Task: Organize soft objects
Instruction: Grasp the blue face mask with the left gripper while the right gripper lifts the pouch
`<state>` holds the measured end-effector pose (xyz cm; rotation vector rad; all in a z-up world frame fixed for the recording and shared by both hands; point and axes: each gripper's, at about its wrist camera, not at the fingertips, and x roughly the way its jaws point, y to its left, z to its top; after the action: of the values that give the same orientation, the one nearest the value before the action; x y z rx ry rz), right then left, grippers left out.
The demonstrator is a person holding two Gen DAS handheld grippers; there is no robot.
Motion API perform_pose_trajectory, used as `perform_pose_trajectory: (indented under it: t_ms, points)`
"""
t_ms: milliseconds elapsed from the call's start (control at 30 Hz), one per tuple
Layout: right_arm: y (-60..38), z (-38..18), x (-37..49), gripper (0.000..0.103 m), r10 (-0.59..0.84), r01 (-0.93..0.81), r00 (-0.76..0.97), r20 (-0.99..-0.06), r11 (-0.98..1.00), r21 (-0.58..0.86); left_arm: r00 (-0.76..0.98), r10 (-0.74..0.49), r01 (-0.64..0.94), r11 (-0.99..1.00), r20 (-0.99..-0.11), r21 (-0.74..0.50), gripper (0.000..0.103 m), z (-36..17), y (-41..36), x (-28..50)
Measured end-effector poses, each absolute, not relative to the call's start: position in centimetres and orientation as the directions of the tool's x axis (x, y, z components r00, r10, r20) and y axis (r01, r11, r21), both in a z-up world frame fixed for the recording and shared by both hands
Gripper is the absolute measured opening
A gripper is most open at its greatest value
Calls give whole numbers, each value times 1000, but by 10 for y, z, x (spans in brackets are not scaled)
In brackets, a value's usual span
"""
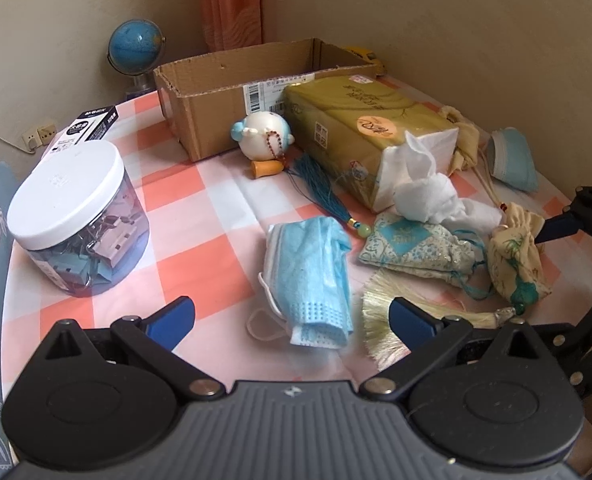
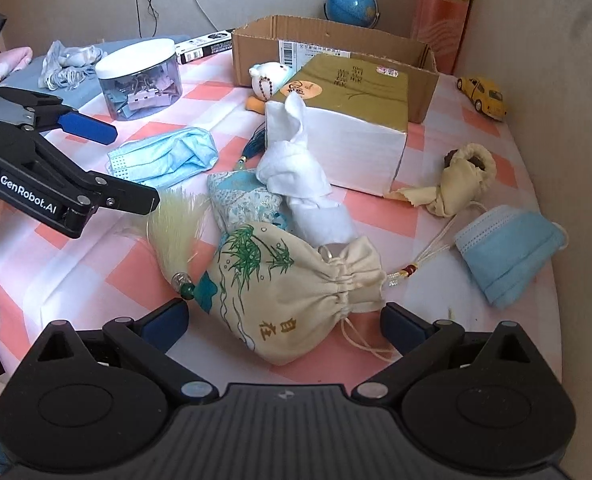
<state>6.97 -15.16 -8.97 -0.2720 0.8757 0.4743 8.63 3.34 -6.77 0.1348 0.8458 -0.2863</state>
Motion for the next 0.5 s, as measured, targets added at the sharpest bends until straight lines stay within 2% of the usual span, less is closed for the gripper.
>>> perform_pose_trajectory:
  t_ms: [267,433,500]
  points:
    - [-153,-92,65,103,293,-490,579,-761,871,-38,622,-220,300,953,-751,-31,99,-66,33,102]
    - [-154,-93,63,103,301,-492,588,-751,870,-37,597,-233,313,949,-768,-44,68,-71,24,107]
    - [-154,-93,64,103,301,-494,586,-753,869,-37,609,-211,317,948,-765,-9,62,-73,19,104]
